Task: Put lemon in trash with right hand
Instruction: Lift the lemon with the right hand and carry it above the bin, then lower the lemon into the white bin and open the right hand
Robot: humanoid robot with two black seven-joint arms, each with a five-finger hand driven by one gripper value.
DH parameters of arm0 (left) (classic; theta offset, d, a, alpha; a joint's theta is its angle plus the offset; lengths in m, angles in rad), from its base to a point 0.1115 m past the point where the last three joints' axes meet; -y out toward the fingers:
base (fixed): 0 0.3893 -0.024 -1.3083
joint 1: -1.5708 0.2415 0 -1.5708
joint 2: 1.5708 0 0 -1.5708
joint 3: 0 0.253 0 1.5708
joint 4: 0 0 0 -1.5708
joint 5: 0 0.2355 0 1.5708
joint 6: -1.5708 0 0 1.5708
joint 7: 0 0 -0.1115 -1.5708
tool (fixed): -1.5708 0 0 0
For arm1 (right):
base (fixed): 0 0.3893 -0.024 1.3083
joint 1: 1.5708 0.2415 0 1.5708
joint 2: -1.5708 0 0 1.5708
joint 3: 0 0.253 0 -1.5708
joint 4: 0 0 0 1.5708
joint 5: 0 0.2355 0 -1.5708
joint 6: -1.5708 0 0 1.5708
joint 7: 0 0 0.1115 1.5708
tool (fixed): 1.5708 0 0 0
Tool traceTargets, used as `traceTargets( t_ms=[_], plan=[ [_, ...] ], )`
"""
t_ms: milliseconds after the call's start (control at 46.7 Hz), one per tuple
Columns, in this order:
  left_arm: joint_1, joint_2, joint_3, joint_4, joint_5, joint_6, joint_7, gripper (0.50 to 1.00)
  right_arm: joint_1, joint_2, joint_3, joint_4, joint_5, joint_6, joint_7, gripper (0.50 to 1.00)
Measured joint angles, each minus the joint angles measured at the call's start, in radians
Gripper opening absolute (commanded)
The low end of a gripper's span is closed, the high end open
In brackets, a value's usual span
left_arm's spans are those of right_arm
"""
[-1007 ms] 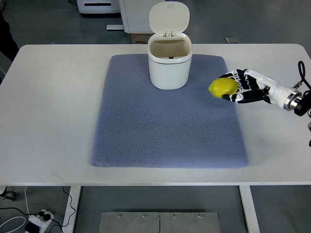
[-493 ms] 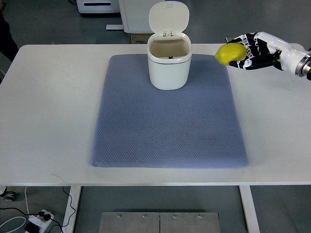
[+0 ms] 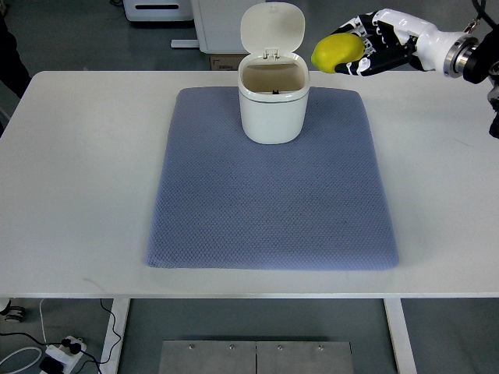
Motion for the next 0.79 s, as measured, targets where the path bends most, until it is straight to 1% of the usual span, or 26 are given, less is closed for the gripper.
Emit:
traceTargets(
  t_ms=[364, 514, 643, 792],
  plan=[
    [-0.001, 0.0, 0.0, 0.0, 0.0, 0.0, 0.0, 1.0, 0.086, 0.108, -0.093, -0.061, 0.026, -0.023, -0.068, 0.5],
    [0.0, 0.0, 0.0, 0.0, 0.0, 0.0, 0.0, 1.0, 0.096, 0.153, -0.106, -0.097, 0.026, -0.025, -0.094, 0.5],
    [0.0, 0.0, 0.0, 0.0, 0.0, 0.0, 0.0, 1.0, 0.106, 0.199, -0.108, -0.115, 0.028, -0.053, -0.12, 0.5],
    [0.0, 0.0, 0.0, 0.0, 0.0, 0.0, 0.0, 1.0, 0.109, 0.254, -0.108, -0.132, 0.037, -0.076, -0.133, 0.5]
  ],
)
